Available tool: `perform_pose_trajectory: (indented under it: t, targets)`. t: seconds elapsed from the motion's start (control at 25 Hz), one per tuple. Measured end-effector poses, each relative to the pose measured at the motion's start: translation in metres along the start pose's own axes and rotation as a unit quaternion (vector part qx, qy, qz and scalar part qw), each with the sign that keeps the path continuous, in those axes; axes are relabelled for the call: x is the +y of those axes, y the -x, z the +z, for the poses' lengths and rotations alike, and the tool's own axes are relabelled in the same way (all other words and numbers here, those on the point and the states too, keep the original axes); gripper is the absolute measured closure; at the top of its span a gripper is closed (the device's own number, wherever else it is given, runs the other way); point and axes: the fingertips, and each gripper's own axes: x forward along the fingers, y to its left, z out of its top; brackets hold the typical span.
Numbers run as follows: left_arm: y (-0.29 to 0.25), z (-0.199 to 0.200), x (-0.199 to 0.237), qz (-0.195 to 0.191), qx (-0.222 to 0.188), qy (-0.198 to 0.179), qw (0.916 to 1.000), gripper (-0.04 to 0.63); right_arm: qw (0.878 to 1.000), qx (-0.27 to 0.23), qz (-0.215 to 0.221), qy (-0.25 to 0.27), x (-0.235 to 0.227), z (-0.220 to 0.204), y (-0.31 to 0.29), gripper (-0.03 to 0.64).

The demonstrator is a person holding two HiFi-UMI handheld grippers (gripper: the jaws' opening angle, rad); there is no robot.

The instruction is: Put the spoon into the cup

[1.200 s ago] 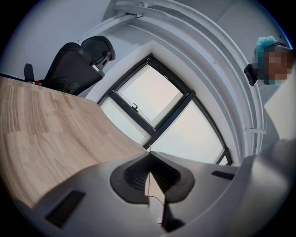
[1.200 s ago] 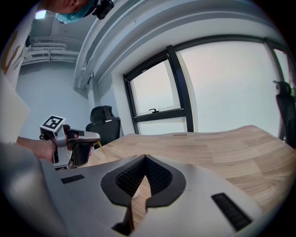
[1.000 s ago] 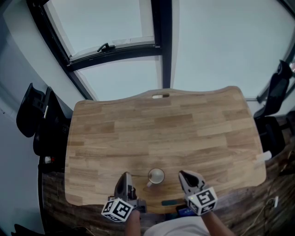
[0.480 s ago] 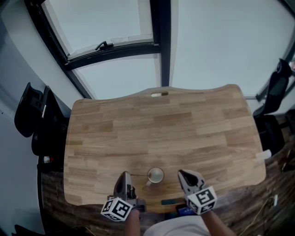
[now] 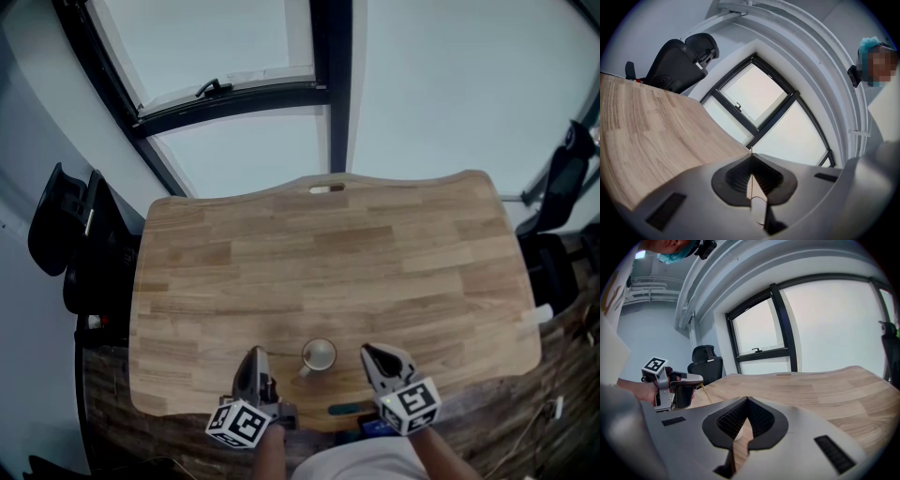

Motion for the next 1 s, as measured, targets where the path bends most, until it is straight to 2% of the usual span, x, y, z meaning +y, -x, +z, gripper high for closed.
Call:
perform_pose_trajectory:
  t: [0.12,0.32,0.52,0.88,1.0]
  targets:
    - [-0.0007,-0.0012,0.0004,-0.002,0.003,-0.004,1.0,0.594,1.0,0.001,0.008,0.001,0.004,0.0021,-0.0005,0.62]
    - [-0.0025,-0.003,-0.0014,-0.004,0.008,-0.007,0.9999,0.594,0.999,0.03,0.014,0.002,0.0082,-0.0032,0.0003,0.62]
    - [-0.003,-0.0039,-0.0008,-0.004,0.009,-0.003,0.9999,0.594,1.0,0.006,0.004,0.0,0.0047,-0.0004,-0.0036,0.62]
    - [-0.0044,-0.0075,-0.0034,-0.006,0.014,-0.017,0.9997,0.594,1.0,0.026,0.01,-0.001,0.0095,-0.0018,-0.0029,0.62]
    - [-0.005,-0.0096,-0.0058,-0.005,0.016,-0.013,0.9998,0.594,1.0,0.011,0.009,0.0,0.0083,0.0007,-0.0044,0.62]
